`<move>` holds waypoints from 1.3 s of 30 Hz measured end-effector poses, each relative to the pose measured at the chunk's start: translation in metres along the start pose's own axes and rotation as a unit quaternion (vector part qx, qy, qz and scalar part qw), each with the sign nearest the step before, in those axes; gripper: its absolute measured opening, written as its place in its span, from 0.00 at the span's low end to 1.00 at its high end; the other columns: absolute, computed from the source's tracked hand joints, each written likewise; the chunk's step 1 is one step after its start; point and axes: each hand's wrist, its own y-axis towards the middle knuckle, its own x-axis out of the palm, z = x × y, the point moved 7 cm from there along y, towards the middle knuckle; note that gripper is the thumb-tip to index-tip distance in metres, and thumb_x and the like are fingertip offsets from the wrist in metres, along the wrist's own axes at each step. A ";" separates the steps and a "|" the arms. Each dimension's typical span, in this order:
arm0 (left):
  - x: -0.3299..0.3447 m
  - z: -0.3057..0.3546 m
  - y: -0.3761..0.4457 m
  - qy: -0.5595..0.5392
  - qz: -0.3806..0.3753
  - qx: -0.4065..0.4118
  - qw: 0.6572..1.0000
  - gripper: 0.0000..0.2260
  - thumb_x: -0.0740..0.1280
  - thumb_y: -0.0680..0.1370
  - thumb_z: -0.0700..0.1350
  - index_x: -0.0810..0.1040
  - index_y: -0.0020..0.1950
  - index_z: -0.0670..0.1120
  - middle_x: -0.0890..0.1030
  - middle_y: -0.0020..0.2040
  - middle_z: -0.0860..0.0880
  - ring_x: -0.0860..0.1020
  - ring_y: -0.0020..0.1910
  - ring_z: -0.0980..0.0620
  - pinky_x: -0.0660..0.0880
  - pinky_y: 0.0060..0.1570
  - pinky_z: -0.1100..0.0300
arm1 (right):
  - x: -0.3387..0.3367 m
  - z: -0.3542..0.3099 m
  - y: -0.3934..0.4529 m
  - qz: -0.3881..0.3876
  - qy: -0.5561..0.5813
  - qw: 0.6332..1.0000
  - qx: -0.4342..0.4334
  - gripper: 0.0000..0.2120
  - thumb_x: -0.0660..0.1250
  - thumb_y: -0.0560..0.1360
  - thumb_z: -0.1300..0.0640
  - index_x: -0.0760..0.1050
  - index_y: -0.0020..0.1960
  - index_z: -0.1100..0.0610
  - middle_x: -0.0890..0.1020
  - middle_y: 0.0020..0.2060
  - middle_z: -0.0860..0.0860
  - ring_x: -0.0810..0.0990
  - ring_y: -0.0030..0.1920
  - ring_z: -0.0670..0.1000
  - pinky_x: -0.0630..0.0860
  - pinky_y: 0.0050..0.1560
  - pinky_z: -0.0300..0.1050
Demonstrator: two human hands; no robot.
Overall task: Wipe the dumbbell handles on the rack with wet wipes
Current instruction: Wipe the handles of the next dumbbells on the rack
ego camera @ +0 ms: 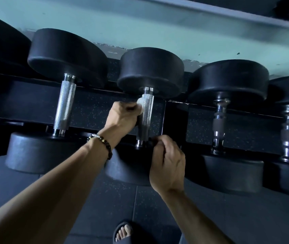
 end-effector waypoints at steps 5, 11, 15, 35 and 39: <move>0.010 0.028 0.013 0.035 0.010 0.002 0.999 0.15 0.62 0.82 0.55 0.74 0.39 0.48 0.72 0.32 0.54 0.69 0.30 0.56 0.65 0.23 0.70 | -0.001 0.003 0.000 0.013 0.003 1.000 0.000 0.19 0.50 0.76 0.54 0.78 0.46 0.57 0.83 0.40 0.51 0.81 0.42 0.57 0.77 0.43 0.56; 0.002 0.008 -0.006 0.144 -0.024 0.044 0.988 0.17 0.67 0.80 0.54 0.77 0.35 0.47 0.71 0.29 0.55 0.68 0.30 0.58 0.64 0.26 0.71 | 0.000 0.002 0.000 0.006 0.009 1.000 -0.007 0.16 0.51 0.77 0.55 0.75 0.43 0.58 0.80 0.37 0.50 0.78 0.39 0.55 0.76 0.41 0.57; 0.000 0.031 0.014 0.093 0.028 0.055 0.994 0.11 0.72 0.76 0.55 0.82 0.43 0.48 0.80 0.37 0.55 0.78 0.38 0.57 0.75 0.39 0.69 | 0.000 0.003 -0.001 0.010 0.009 1.000 0.004 0.19 0.50 0.76 0.54 0.79 0.47 0.57 0.83 0.42 0.51 0.81 0.44 0.56 0.77 0.47 0.56; 0.005 0.015 -0.004 0.121 -0.043 0.057 0.990 0.12 0.67 0.80 0.50 0.80 0.38 0.49 0.73 0.29 0.58 0.71 0.30 0.58 0.66 0.27 0.72 | 0.001 0.004 -0.001 0.007 0.010 1.000 0.002 0.16 0.50 0.76 0.55 0.76 0.43 0.58 0.81 0.38 0.51 0.79 0.41 0.56 0.76 0.44 0.58; 0.005 0.031 0.018 0.140 0.019 0.031 0.989 0.14 0.63 0.82 0.52 0.77 0.39 0.47 0.76 0.34 0.52 0.73 0.31 0.55 0.68 0.29 0.66 | 0.000 0.004 0.000 0.018 0.010 1.000 0.009 0.18 0.51 0.75 0.54 0.79 0.45 0.57 0.83 0.41 0.51 0.80 0.43 0.57 0.77 0.47 0.57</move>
